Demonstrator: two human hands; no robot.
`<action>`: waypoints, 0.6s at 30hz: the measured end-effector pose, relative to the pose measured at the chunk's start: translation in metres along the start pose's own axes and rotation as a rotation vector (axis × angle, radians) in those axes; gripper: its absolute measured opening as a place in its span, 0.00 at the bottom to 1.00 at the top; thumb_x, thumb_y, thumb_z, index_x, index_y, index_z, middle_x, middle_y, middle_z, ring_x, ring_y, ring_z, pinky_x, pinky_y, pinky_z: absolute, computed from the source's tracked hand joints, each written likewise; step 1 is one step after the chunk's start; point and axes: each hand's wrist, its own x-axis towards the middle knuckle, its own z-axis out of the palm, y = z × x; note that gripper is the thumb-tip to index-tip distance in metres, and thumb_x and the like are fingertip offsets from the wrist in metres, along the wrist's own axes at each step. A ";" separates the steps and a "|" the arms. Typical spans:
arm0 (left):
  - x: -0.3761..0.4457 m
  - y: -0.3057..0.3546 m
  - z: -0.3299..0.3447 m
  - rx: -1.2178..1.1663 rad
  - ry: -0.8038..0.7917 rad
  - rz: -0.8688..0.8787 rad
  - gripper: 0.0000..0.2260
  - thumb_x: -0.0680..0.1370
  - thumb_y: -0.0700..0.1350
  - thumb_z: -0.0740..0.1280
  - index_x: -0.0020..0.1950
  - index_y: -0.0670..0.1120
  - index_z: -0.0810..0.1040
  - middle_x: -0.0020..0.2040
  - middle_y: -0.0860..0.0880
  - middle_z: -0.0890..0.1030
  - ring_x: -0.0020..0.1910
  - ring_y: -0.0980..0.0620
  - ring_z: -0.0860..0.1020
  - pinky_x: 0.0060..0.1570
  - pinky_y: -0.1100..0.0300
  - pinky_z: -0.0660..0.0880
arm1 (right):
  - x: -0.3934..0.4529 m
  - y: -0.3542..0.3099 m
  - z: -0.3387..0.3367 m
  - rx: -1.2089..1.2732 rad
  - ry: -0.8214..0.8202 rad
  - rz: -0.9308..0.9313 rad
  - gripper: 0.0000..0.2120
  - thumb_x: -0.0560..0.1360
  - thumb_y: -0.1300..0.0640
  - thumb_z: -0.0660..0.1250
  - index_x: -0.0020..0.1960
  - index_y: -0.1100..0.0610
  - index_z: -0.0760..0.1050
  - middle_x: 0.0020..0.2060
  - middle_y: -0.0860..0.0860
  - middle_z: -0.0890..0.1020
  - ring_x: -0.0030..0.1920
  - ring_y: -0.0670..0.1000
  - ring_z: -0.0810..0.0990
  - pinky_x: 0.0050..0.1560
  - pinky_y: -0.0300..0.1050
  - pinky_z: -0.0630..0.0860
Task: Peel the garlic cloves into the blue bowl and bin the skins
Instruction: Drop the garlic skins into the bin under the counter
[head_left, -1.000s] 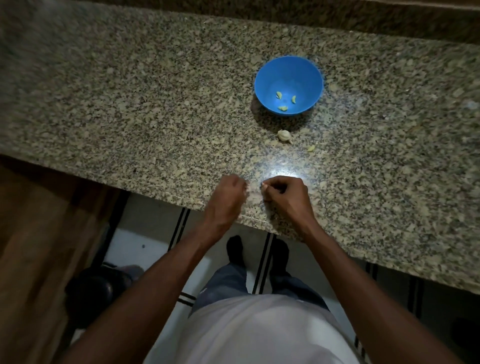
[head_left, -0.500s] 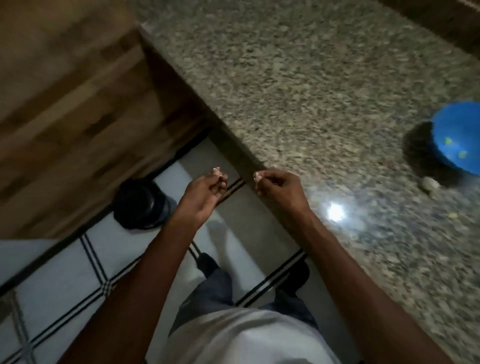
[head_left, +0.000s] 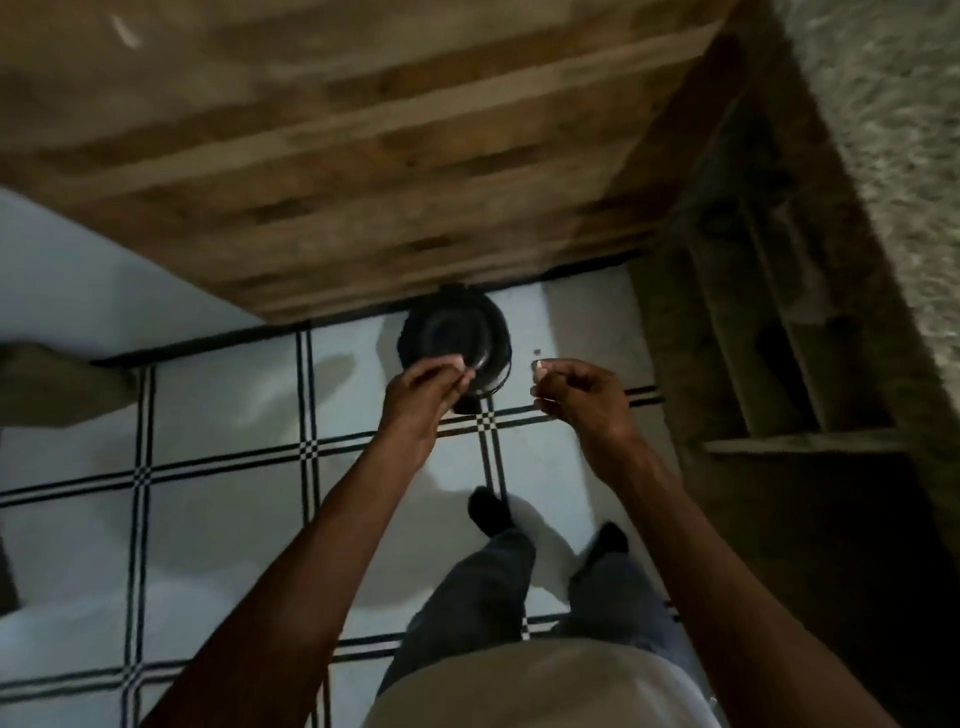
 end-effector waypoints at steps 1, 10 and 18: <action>0.009 0.006 -0.012 0.001 0.021 0.000 0.05 0.80 0.30 0.69 0.52 0.37 0.83 0.47 0.43 0.86 0.44 0.50 0.87 0.46 0.65 0.82 | 0.009 0.000 0.014 -0.013 -0.016 0.007 0.07 0.81 0.68 0.69 0.49 0.59 0.85 0.45 0.55 0.87 0.44 0.50 0.86 0.49 0.43 0.85; 0.071 0.024 -0.072 0.059 0.208 -0.049 0.09 0.81 0.34 0.69 0.61 0.35 0.81 0.57 0.41 0.84 0.53 0.48 0.86 0.49 0.64 0.82 | 0.089 0.013 0.094 -0.111 -0.066 0.078 0.04 0.79 0.61 0.74 0.52 0.59 0.85 0.51 0.60 0.87 0.54 0.62 0.87 0.59 0.58 0.84; 0.158 0.004 -0.101 0.080 0.287 -0.150 0.05 0.79 0.33 0.71 0.55 0.37 0.82 0.55 0.36 0.84 0.54 0.42 0.85 0.53 0.60 0.83 | 0.183 0.054 0.138 -0.234 -0.070 0.187 0.10 0.79 0.60 0.75 0.56 0.64 0.84 0.48 0.59 0.88 0.49 0.58 0.88 0.56 0.56 0.85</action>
